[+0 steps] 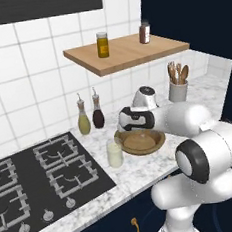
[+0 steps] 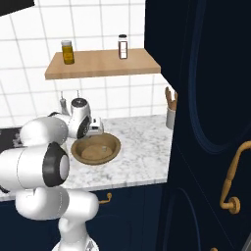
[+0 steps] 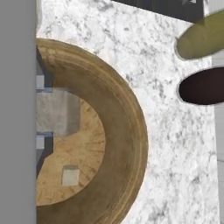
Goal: Grab a lemon wedge from the fridge and one ice cube from the ice bowl, and put them in the glass of lemonade.
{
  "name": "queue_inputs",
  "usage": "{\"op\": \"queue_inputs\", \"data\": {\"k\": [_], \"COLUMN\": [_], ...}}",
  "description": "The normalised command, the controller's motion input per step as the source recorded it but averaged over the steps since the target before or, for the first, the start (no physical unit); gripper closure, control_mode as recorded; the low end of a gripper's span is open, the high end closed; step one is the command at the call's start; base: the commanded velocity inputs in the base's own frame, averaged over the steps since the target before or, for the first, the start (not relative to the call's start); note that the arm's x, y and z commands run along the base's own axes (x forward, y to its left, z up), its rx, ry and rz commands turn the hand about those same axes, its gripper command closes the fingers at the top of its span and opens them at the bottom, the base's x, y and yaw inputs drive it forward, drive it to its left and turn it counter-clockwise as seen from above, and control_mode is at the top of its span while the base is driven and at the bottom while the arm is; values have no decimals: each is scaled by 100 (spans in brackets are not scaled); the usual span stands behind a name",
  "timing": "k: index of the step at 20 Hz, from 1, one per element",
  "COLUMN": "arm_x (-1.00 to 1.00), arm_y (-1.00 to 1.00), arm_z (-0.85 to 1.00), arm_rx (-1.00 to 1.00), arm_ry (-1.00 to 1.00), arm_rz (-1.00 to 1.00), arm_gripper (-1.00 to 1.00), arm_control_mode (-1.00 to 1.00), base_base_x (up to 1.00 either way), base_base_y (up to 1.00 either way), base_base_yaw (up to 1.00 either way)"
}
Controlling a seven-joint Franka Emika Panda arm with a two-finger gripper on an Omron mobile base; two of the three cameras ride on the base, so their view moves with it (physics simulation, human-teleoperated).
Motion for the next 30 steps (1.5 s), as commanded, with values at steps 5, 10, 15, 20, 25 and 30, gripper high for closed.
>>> {"op": "queue_inputs", "data": {"k": [5,10,15,20,25,30], "arm_x": [-71,-32,1,2,0,-8], "arm_y": [77,81,14,-2,0,0], "arm_z": [70,17,-15,-6,0,-3], "arm_rx": [2,0,-1,0,0,0], "arm_ry": [4,17,1,0,0,0], "arm_rz": [15,13,0,0,0,0], "arm_gripper": [100,100,100,100,100,100], "arm_control_mode": [-100,-100,-100,-100,-100,-100], "base_base_x": [0,0,0,0,0,0], "base_base_y": [0,0,0,0,0,0], "base_base_yaw": [0,0,0,0,0,0]}}
